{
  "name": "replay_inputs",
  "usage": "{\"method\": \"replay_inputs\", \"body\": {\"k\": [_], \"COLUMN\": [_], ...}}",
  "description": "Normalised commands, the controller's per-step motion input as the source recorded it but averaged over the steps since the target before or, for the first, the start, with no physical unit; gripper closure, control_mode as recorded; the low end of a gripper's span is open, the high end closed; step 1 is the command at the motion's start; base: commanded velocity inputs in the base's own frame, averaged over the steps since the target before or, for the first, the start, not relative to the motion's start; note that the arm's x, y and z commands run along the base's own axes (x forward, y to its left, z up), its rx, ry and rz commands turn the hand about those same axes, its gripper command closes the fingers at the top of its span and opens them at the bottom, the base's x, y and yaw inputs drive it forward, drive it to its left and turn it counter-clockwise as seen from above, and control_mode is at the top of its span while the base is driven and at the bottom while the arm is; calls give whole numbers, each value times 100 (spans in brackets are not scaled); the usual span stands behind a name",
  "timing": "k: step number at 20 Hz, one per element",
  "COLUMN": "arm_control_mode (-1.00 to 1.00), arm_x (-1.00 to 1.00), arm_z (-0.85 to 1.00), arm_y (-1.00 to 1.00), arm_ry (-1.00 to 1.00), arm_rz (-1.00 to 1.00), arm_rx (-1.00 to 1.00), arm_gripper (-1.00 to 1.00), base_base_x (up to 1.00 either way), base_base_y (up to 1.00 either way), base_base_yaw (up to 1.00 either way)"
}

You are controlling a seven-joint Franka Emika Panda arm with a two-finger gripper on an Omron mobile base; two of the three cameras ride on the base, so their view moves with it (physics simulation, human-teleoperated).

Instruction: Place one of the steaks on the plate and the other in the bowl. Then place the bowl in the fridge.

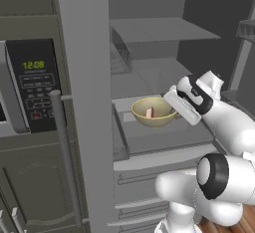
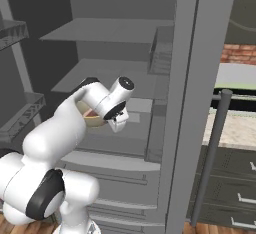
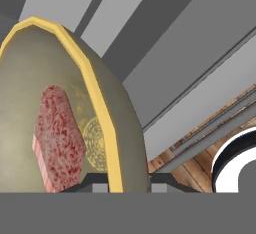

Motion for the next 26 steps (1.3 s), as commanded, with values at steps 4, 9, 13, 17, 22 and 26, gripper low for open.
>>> {"method": "replay_inputs", "body": {"k": [4, 9, 13, 17, 22, 26], "arm_control_mode": [100, -100, -100, -100, -100, -100], "arm_x": [0, 0, -2, -21, -37, -2], "arm_z": [0, 0, 6, 26, 62, 56], "arm_y": [0, 2, 7, 17, 4, 0], "arm_ry": [0, -2, -8, -4, 0, 0], "arm_rz": [0, 0, 0, -1, -10, -14], "arm_rx": [0, 0, 0, 0, -2, -1], "arm_gripper": [100, 100, 100, 100, 100, 100], "base_base_x": [0, 0, 0, 0, 0, 0], "base_base_y": [1, 1, 0, 0, 0, 0], "base_base_yaw": [0, 0, 0, 0, 0, 0]}}
